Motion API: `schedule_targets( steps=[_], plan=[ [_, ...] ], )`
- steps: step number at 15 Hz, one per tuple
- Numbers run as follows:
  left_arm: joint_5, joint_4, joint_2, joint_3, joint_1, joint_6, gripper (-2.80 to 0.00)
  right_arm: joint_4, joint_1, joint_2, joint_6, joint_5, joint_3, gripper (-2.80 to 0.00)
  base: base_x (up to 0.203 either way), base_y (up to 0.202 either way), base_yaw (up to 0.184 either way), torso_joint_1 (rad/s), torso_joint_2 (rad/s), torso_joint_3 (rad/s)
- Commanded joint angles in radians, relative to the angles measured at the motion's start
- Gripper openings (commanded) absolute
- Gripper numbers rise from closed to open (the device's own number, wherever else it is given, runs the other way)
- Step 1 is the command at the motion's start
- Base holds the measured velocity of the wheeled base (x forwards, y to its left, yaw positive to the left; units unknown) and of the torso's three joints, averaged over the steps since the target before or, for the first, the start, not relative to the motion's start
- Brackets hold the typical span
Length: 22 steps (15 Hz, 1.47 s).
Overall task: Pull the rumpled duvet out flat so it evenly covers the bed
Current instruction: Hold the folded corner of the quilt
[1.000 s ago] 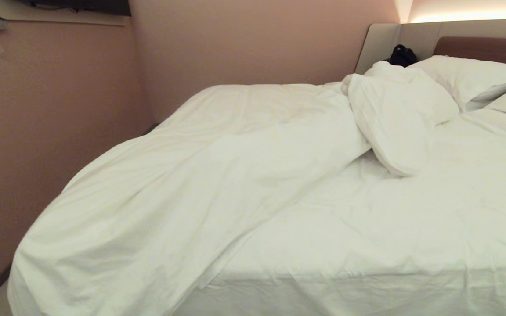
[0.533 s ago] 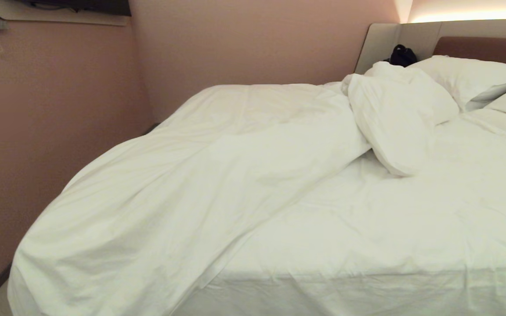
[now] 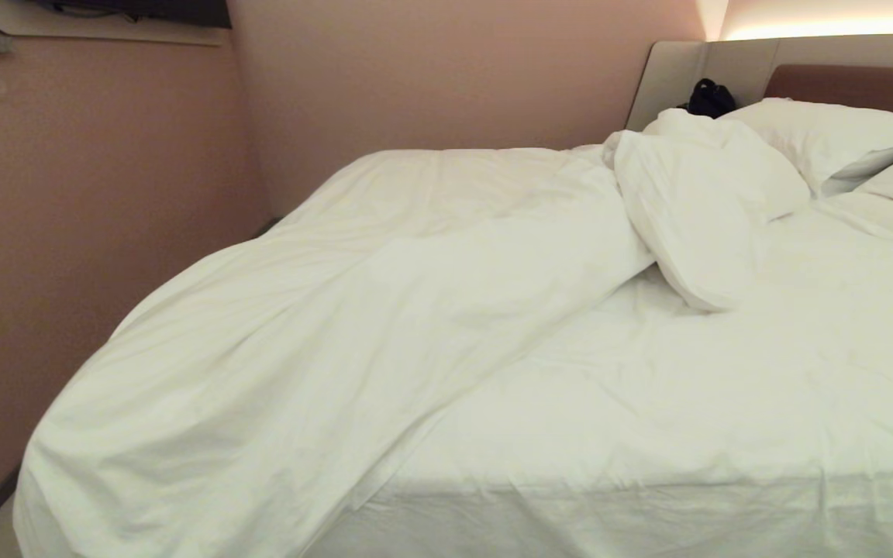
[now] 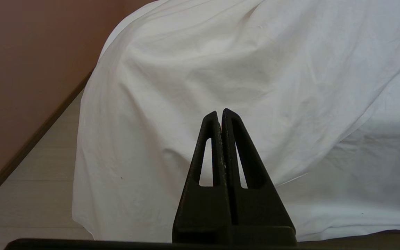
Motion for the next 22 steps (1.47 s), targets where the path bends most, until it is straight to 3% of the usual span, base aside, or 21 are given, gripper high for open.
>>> schedule_targets(
  steps=[1, 9, 13, 18, 22],
  plan=[
    [0.001, -0.001, 0.0, 0.0, 0.0, 0.0, -2.8, -0.001, 0.0, 0.0, -0.001, 0.0, 0.0, -2.8, 0.0, 0.0, 0.0, 0.0, 0.0, 0.0],
    [0.001, -0.001, 0.0, 0.0, 0.0, 0.0, -2.8, 0.0, 0.0, 0.0, -0.03, 0.007, -0.002, -2.8, 0.0, 0.0, 0.0, 0.0, 0.0, 0.0],
    [0.001, -0.001, 0.0, 0.0, 0.0, 0.0, -2.8, 0.057, 0.0, 0.028, -0.039, 0.014, -0.16, -2.8, 0.0, 0.0, 0.0, 0.0, 0.0, 0.0],
    [0.001, -0.001, 0.0, 0.0, 0.0, 0.0, -2.8, 0.072, 0.002, 0.319, -0.036, 0.021, -0.369, -2.8, 0.0, 0.0, 0.0, 0.0, 0.0, 0.0],
    [0.001, -0.001, 0.0, 0.0, 0.0, 0.0, -2.8, -0.106, 0.002, 0.684, -0.032, 0.017, -0.483, -2.8, 0.0, 0.0, 0.0, 0.0, 0.0, 0.0]
  ],
)
